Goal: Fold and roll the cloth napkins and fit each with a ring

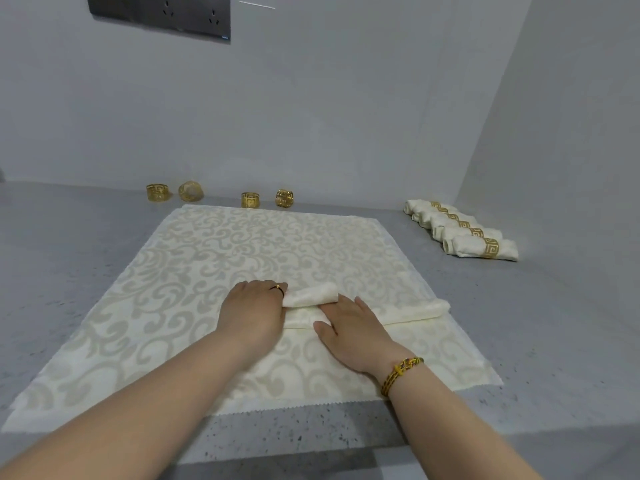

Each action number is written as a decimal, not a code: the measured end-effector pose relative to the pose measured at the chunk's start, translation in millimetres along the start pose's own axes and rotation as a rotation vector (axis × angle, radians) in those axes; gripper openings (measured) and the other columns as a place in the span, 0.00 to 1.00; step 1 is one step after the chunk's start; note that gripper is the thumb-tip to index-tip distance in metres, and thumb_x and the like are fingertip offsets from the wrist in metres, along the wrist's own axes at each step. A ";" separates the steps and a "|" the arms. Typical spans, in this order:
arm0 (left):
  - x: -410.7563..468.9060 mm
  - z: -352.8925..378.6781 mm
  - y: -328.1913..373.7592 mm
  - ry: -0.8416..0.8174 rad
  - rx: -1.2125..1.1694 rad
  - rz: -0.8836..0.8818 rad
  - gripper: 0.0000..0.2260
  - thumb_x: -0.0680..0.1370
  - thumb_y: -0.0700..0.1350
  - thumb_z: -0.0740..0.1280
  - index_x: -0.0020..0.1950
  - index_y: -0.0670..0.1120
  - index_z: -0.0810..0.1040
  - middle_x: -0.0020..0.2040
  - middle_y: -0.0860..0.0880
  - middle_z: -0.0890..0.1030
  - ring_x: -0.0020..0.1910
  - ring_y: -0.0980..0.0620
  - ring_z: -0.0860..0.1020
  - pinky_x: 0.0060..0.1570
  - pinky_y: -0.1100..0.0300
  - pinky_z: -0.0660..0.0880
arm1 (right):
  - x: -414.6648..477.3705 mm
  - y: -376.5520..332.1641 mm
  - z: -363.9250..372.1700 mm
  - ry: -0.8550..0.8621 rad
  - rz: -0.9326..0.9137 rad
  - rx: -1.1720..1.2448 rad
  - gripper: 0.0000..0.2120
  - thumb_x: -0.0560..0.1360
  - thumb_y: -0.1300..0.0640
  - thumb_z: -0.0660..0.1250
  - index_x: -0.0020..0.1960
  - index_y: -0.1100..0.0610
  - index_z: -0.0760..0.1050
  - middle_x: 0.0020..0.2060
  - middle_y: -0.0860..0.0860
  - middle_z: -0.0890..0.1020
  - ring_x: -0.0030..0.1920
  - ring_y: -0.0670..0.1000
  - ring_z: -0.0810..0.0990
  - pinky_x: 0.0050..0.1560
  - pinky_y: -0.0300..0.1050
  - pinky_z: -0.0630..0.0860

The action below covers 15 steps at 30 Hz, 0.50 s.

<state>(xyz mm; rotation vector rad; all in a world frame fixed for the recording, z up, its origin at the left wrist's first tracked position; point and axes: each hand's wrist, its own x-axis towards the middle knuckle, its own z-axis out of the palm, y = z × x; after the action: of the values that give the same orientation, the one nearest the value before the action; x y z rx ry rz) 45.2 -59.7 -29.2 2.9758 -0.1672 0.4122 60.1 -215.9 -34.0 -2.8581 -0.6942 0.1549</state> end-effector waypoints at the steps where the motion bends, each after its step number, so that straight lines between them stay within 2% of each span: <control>1: -0.7 1.3 -0.9 -0.005 0.005 0.005 0.20 0.80 0.44 0.50 0.73 0.49 0.59 0.69 0.53 0.67 0.67 0.52 0.65 0.64 0.62 0.57 | 0.7 0.1 0.9 0.008 0.002 0.015 0.24 0.80 0.50 0.47 0.75 0.54 0.50 0.75 0.51 0.54 0.74 0.48 0.48 0.72 0.44 0.40; 4: -2.8 3.0 -2.3 -0.032 -0.003 0.037 0.21 0.81 0.47 0.50 0.74 0.51 0.52 0.72 0.55 0.62 0.70 0.54 0.60 0.68 0.63 0.52 | 0.3 2.8 0.3 0.041 0.004 0.103 0.24 0.80 0.53 0.50 0.74 0.55 0.51 0.74 0.52 0.55 0.74 0.48 0.50 0.72 0.42 0.40; 6: -4.7 4.1 -2.6 -0.058 -0.014 0.053 0.23 0.80 0.53 0.47 0.75 0.51 0.49 0.74 0.55 0.58 0.72 0.56 0.56 0.69 0.62 0.49 | 0.0 4.0 -1.9 0.058 -0.003 0.171 0.25 0.78 0.57 0.52 0.74 0.56 0.52 0.74 0.51 0.57 0.74 0.48 0.52 0.71 0.41 0.40; 8: -7.6 4.7 1.1 -0.093 -0.049 0.090 0.31 0.74 0.62 0.39 0.75 0.52 0.45 0.75 0.54 0.53 0.74 0.57 0.52 0.70 0.61 0.45 | 0.8 6.2 -1.8 0.070 0.002 0.231 0.24 0.77 0.59 0.52 0.73 0.56 0.55 0.73 0.51 0.60 0.73 0.49 0.55 0.71 0.40 0.40; 10: -9.7 5.4 6.3 -0.146 -0.080 0.147 0.36 0.69 0.63 0.37 0.75 0.51 0.41 0.76 0.53 0.47 0.74 0.56 0.47 0.70 0.62 0.40 | 2.6 9.6 0.7 0.076 0.025 0.316 0.24 0.76 0.58 0.52 0.72 0.57 0.57 0.71 0.52 0.64 0.72 0.50 0.57 0.71 0.40 0.41; 12: -10.1 6.3 10.3 -0.174 -0.086 0.184 0.38 0.67 0.65 0.34 0.75 0.50 0.40 0.76 0.53 0.44 0.74 0.57 0.44 0.68 0.63 0.37 | 0.6 11.7 2.2 0.102 0.049 0.467 0.24 0.74 0.58 0.52 0.71 0.57 0.60 0.68 0.52 0.67 0.71 0.50 0.59 0.73 0.42 0.46; 13: -9.2 6.1 11.7 -0.187 -0.074 0.195 0.37 0.69 0.64 0.34 0.75 0.50 0.42 0.76 0.53 0.45 0.74 0.57 0.44 0.68 0.63 0.36 | -1.0 12.5 0.9 0.137 0.059 0.575 0.23 0.75 0.60 0.52 0.70 0.56 0.62 0.67 0.51 0.68 0.69 0.49 0.61 0.72 0.42 0.51; 15: -5.9 3.8 13.2 -0.236 -0.041 0.198 0.26 0.79 0.59 0.40 0.75 0.50 0.48 0.76 0.53 0.50 0.74 0.56 0.47 0.70 0.60 0.39 | -3.7 12.4 -3.9 0.273 0.085 0.789 0.22 0.75 0.68 0.52 0.68 0.57 0.64 0.62 0.48 0.70 0.63 0.44 0.66 0.65 0.34 0.60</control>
<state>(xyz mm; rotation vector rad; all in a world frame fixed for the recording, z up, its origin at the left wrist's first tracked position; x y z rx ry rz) 38.9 -72.7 -32.9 2.9685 -0.4907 0.0734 62.9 -229.1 -32.7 -2.0933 -0.3432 0.0339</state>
